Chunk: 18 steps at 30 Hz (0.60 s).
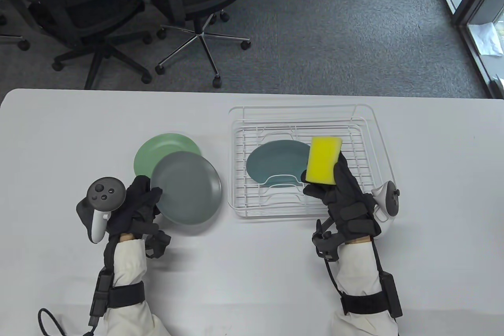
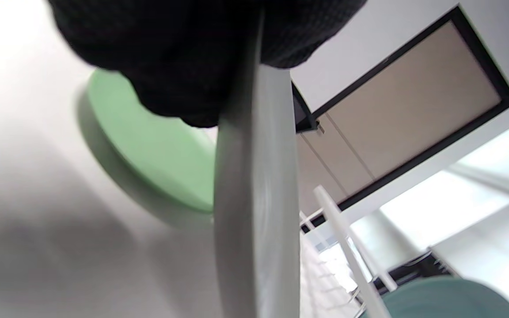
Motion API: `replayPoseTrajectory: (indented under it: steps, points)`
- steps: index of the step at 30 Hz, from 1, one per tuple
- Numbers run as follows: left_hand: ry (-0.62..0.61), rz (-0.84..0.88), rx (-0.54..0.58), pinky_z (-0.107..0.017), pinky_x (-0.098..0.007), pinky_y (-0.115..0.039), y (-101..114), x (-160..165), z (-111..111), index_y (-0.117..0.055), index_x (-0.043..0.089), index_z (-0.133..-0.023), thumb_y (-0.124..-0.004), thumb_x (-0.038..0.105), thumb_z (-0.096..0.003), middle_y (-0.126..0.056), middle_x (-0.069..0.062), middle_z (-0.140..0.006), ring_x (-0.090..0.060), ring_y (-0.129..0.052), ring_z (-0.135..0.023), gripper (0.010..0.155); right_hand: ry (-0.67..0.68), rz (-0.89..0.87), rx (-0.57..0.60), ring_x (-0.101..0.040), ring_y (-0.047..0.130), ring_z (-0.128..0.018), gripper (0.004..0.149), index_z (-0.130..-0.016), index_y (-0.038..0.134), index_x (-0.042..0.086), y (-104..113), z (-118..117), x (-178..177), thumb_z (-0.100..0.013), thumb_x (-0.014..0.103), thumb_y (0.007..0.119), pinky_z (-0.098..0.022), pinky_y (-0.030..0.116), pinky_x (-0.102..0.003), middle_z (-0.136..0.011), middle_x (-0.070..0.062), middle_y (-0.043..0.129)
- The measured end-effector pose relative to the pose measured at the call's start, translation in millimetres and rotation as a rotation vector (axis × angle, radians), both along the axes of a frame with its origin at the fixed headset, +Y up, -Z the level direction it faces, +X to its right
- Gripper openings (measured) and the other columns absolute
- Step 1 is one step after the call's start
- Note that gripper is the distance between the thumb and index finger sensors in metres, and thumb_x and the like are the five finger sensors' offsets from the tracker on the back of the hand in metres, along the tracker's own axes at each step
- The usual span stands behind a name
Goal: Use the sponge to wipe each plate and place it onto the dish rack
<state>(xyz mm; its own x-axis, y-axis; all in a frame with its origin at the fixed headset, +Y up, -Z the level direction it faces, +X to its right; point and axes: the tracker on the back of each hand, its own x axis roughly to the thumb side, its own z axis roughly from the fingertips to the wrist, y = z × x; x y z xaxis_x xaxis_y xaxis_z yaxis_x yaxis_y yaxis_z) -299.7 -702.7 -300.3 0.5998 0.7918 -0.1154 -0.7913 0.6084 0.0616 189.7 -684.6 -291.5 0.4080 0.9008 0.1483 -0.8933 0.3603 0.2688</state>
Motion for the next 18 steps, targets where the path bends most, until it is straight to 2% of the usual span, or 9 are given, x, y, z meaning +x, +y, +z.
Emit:
replayPoseTrajectory:
  steps: [8, 12, 18]
  points:
    - [0.114, 0.149, 0.126, -0.026, -0.027, -0.092, 24, -2, 15, -0.070, -0.001, -0.091, -0.075, 0.027, -0.0546, -0.097, -0.024, -0.078, -0.022, -0.103, -0.045, 0.046, 0.028, 0.022, 0.016, -0.048, 0.071, -0.085, 0.066, -0.117, 0.015, 0.000, 3, 1, -6, -0.072, 0.036, 0.047, -0.061, 0.074, -0.046, -0.106, -0.039, 0.048]
    - [0.074, 0.265, 0.181, -0.028, -0.029, -0.092, 37, 6, 20, -0.068, -0.003, -0.092, -0.073, 0.026, -0.0556, -0.095, -0.025, -0.079, -0.025, -0.103, -0.048, 0.047, 0.058, 0.040, 0.033, -0.047, 0.070, -0.085, 0.066, -0.117, 0.015, 0.000, 7, 2, -13, -0.072, 0.036, 0.047, -0.062, 0.074, -0.046, -0.106, -0.039, 0.048]
    - [-0.014, 0.350, 0.242, -0.028, -0.029, -0.093, 53, 27, 26, -0.069, -0.004, -0.091, -0.073, 0.025, -0.0557, -0.096, -0.026, -0.078, -0.026, -0.103, -0.048, 0.046, 0.106, 0.081, 0.069, -0.047, 0.071, -0.085, 0.066, -0.117, 0.015, 0.001, 15, 7, -27, -0.072, 0.036, 0.047, -0.062, 0.074, -0.046, -0.106, -0.039, 0.048]
